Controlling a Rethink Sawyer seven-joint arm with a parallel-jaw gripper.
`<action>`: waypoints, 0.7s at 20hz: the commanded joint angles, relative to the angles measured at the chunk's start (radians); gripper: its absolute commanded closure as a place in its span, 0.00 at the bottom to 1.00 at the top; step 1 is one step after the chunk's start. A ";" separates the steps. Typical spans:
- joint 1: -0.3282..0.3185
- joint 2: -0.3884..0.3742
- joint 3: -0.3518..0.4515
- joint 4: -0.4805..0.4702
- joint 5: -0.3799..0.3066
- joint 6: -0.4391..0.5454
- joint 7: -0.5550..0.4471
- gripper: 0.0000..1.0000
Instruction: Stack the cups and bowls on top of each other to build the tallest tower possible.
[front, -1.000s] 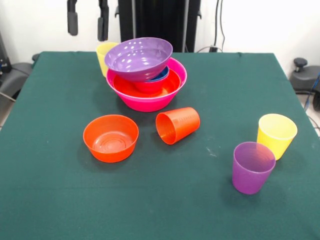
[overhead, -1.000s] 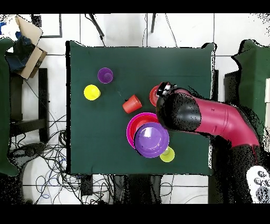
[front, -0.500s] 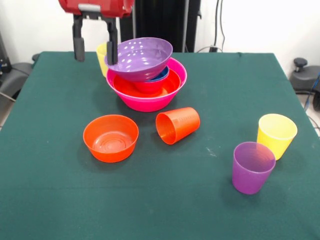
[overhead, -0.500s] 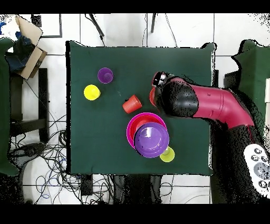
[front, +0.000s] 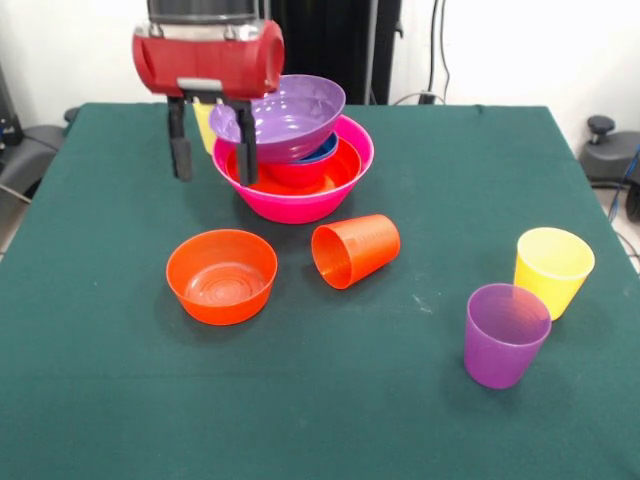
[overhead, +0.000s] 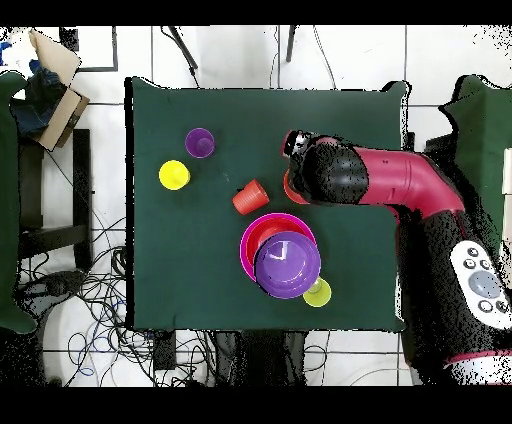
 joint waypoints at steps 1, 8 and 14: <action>0.008 0.056 0.089 -0.054 -0.077 0.142 -0.285 0.00; 0.014 0.024 0.166 0.014 -0.030 0.220 -0.286 0.00; 0.078 -0.033 0.148 0.047 -0.041 0.221 -0.176 0.00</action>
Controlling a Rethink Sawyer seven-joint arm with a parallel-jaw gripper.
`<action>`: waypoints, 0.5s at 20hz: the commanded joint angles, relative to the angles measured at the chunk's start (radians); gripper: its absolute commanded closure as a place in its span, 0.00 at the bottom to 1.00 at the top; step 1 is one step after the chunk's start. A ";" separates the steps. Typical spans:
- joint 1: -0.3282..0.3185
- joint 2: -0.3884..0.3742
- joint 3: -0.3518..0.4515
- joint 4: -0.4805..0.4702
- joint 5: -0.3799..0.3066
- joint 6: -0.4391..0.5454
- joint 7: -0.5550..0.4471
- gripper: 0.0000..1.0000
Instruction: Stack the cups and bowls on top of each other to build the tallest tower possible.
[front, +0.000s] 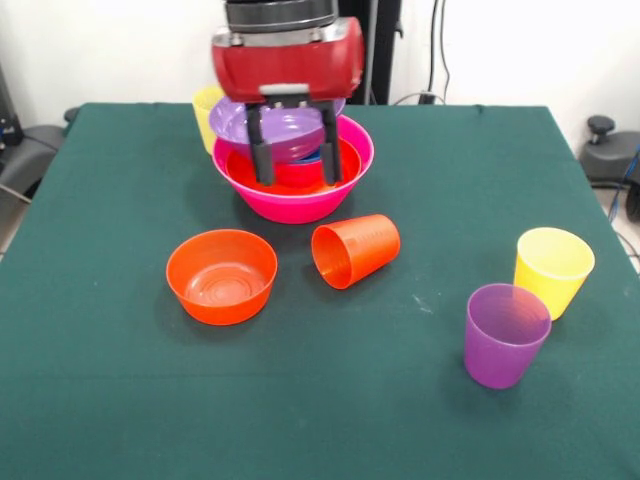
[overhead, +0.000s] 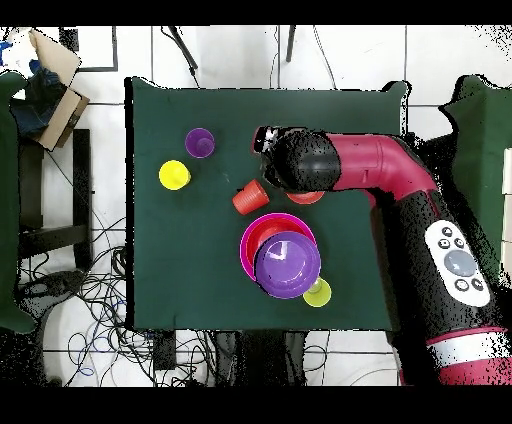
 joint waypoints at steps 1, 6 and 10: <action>0.067 -0.036 0.045 0.055 -0.038 0.125 -0.165 0.00; 0.101 -0.005 0.027 0.041 -0.055 0.091 -0.128 0.00; 0.120 0.015 0.001 0.033 -0.073 0.057 -0.106 0.00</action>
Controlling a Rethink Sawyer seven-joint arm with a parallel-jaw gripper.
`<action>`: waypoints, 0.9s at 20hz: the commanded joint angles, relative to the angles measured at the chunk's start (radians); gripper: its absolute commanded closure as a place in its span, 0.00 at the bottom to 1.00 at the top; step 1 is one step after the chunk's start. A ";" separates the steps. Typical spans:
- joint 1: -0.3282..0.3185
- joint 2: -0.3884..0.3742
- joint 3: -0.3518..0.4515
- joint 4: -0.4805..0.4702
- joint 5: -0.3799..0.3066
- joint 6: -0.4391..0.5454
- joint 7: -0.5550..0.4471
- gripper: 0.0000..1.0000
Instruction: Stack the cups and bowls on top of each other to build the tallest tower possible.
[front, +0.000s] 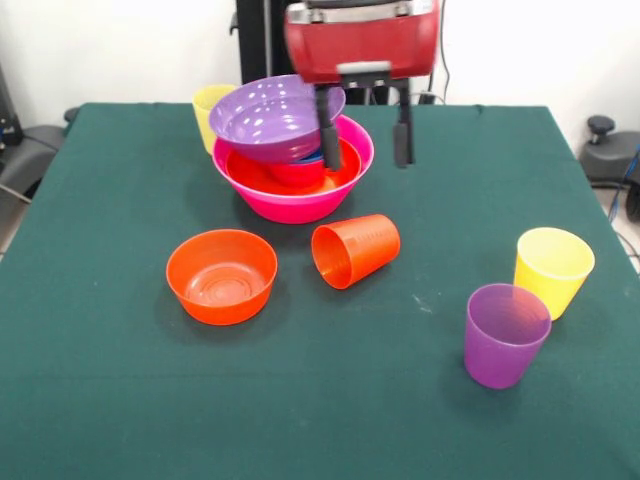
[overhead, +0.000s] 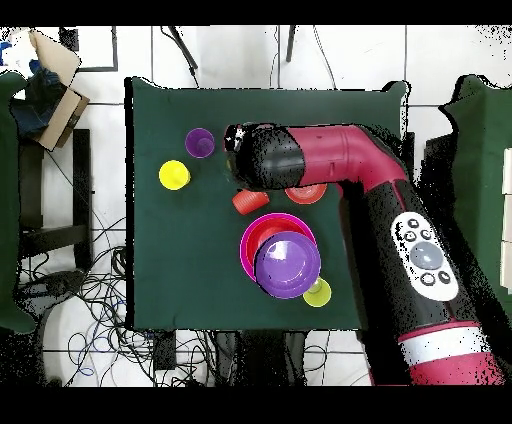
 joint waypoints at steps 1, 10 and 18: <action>0.048 0.050 -0.005 0.030 -0.074 0.040 -0.103 0.00; 0.051 0.084 -0.011 0.011 -0.080 0.017 -0.115 0.00; 0.051 0.091 -0.012 0.012 -0.081 0.009 -0.106 0.00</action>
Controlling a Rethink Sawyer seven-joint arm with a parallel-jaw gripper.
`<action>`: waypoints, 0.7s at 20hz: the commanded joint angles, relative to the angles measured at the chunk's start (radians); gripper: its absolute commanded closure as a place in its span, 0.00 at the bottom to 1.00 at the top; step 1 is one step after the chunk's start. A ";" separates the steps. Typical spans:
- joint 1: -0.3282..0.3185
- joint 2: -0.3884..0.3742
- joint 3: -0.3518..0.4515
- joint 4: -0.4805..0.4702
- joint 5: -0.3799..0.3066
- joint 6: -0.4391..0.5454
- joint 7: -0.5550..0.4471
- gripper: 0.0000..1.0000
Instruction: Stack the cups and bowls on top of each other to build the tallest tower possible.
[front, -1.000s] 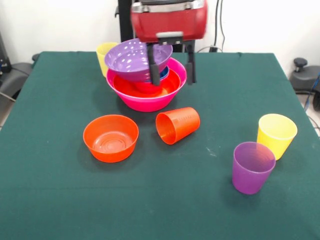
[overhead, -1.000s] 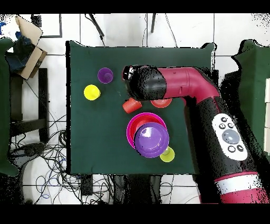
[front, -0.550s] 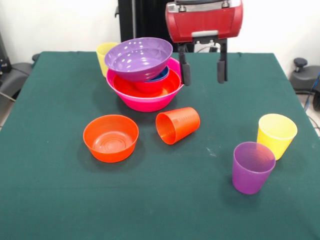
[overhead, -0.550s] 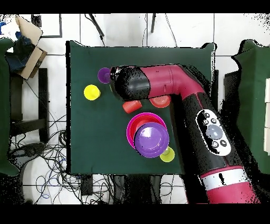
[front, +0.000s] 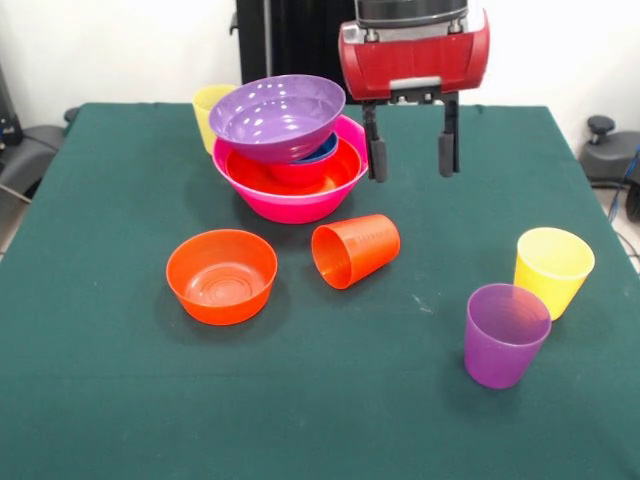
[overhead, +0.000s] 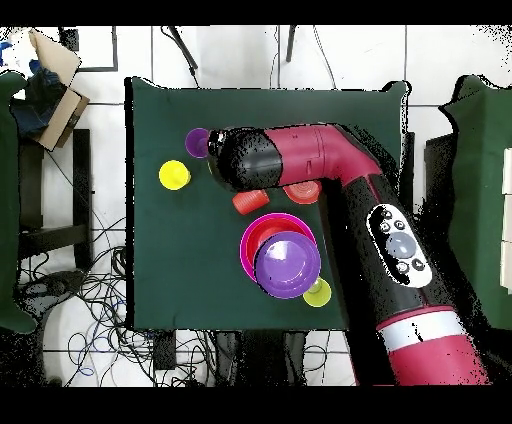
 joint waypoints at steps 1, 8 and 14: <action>0.013 0.062 -0.014 0.017 -0.075 0.006 -0.102 0.00; -0.016 0.115 0.000 0.018 -0.091 -0.019 -0.141 0.00; -0.036 0.145 0.014 -0.003 -0.112 -0.024 -0.170 0.00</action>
